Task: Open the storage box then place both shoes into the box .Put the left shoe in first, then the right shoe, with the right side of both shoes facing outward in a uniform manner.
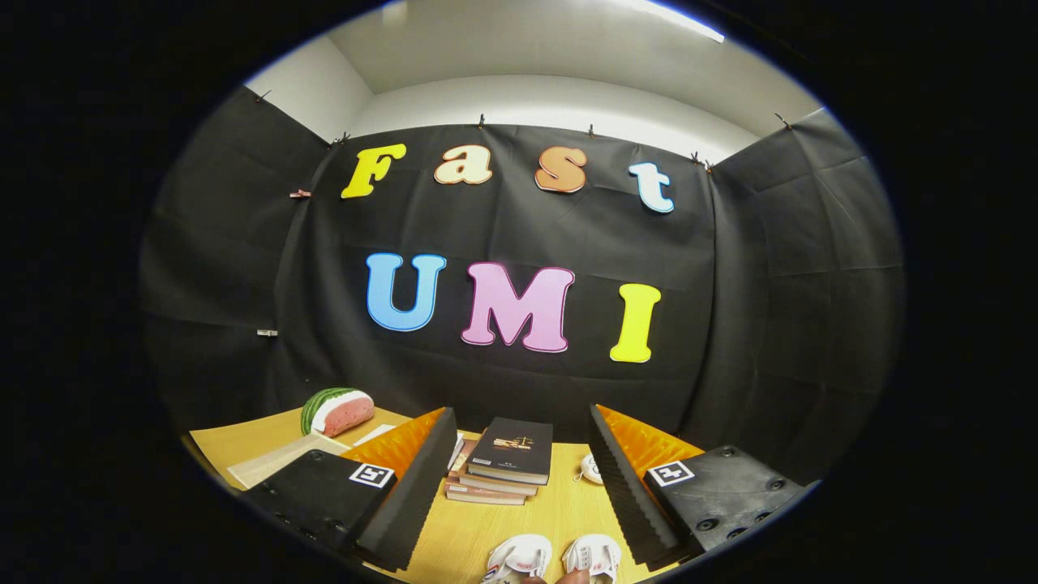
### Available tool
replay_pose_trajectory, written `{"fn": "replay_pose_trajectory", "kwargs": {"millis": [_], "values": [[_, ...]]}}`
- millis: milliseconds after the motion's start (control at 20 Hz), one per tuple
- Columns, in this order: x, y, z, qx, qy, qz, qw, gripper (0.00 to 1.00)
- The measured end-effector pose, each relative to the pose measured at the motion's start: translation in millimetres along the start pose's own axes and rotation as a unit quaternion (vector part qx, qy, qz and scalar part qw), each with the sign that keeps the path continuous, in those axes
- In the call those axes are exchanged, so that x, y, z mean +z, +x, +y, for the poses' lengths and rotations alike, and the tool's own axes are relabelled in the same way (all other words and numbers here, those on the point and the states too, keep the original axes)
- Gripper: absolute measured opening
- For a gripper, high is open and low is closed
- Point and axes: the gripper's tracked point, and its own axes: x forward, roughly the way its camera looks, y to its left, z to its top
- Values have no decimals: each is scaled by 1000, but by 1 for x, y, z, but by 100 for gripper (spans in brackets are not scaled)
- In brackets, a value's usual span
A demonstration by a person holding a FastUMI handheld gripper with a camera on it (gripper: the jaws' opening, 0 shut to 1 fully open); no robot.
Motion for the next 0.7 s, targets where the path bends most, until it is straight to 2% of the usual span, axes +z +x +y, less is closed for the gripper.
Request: {"fn": "replay_pose_trajectory", "kwargs": {"millis": [450, 550, 700], "values": [[-4, -2, 6, 19, 7, 11, 1000, 97], [-15, -1, 26, 67, 24, 38, 997, 98], [-42, -3, 52, 142, 72, 116, 980, 98]]}}
